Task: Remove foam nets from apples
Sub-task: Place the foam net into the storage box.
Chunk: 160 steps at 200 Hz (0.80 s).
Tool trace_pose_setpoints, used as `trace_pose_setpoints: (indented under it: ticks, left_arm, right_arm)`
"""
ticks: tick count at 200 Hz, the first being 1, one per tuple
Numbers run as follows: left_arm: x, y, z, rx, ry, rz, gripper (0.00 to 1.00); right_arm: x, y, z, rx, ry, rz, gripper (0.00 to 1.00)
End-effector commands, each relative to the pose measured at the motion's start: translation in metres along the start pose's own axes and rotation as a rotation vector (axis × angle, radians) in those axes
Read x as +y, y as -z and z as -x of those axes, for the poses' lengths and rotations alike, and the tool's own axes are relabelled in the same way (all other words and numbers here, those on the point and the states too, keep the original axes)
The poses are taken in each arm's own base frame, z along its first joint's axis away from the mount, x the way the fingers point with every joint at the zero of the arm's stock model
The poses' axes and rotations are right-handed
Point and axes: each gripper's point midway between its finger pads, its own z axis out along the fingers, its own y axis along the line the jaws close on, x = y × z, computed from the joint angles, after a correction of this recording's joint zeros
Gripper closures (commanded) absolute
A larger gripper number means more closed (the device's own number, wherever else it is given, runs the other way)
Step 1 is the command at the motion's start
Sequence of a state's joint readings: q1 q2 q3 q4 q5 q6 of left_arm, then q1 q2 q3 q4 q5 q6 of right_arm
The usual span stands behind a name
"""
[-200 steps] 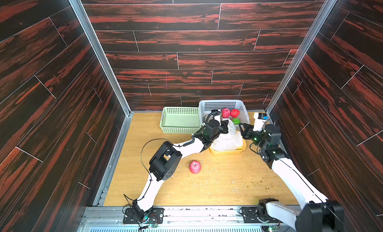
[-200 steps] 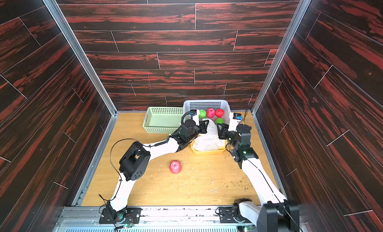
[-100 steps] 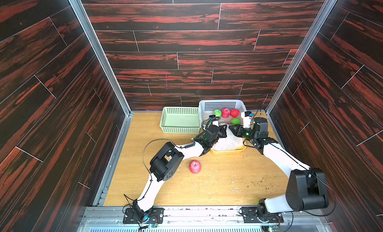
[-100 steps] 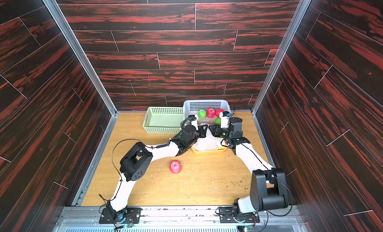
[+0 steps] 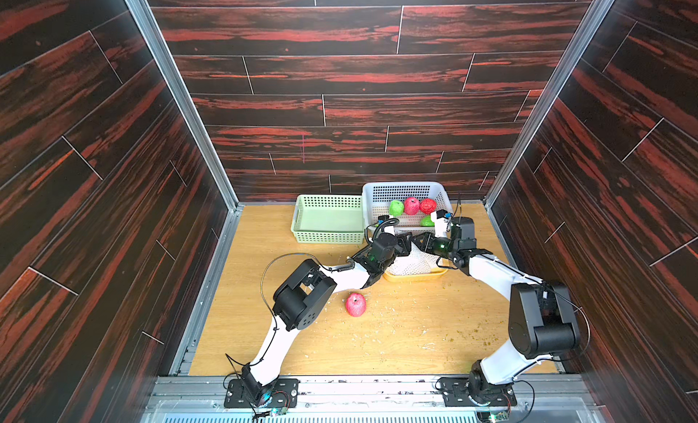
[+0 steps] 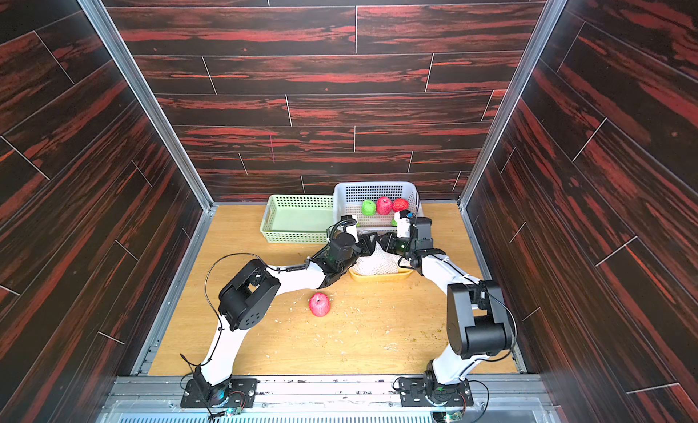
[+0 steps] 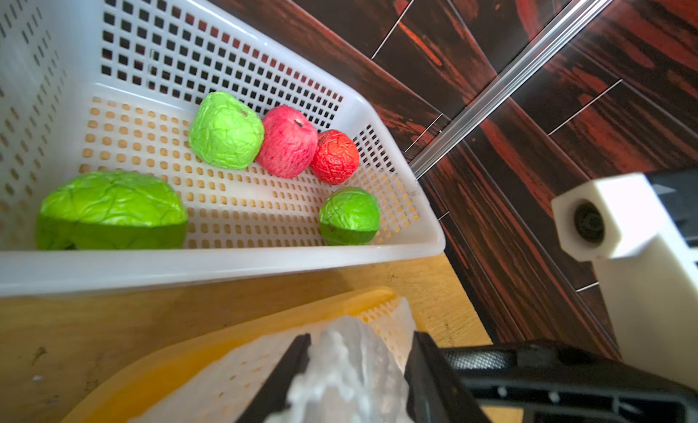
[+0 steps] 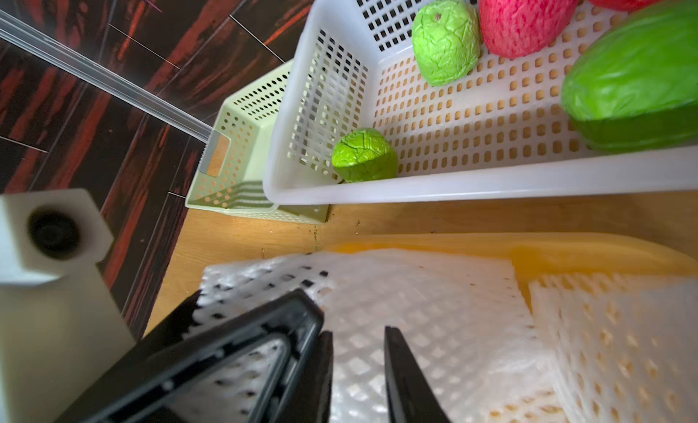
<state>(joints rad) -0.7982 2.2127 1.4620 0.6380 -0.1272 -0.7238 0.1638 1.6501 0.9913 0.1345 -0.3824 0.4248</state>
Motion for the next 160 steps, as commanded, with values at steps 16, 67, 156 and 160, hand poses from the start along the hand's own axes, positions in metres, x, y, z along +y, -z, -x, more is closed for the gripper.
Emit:
trace_pose_setpoints:
  ticks: [16, 67, 156, 160]
  left_arm:
    - [-0.006, 0.01, 0.013, -0.036, 0.004, -0.01, 0.36]
    - [-0.005, 0.027, 0.02, -0.054, -0.049, 0.0, 0.22]
    - [-0.015, 0.092, 0.073, -0.191, -0.272, 0.042, 0.05]
    - [-0.015, 0.095, 0.076, -0.195, -0.276, 0.047, 0.05]
  right_arm:
    - [-0.001, -0.013, -0.007, 0.031, 0.017, -0.001, 0.73]
    - [-0.006, -0.026, -0.023, 0.071, 0.021, -0.017, 0.76]
    - [-0.02, -0.037, -0.038, 0.111, 0.02, -0.067, 0.77]
    - [-0.02, -0.037, -0.038, 0.111, 0.018, -0.067, 0.77]
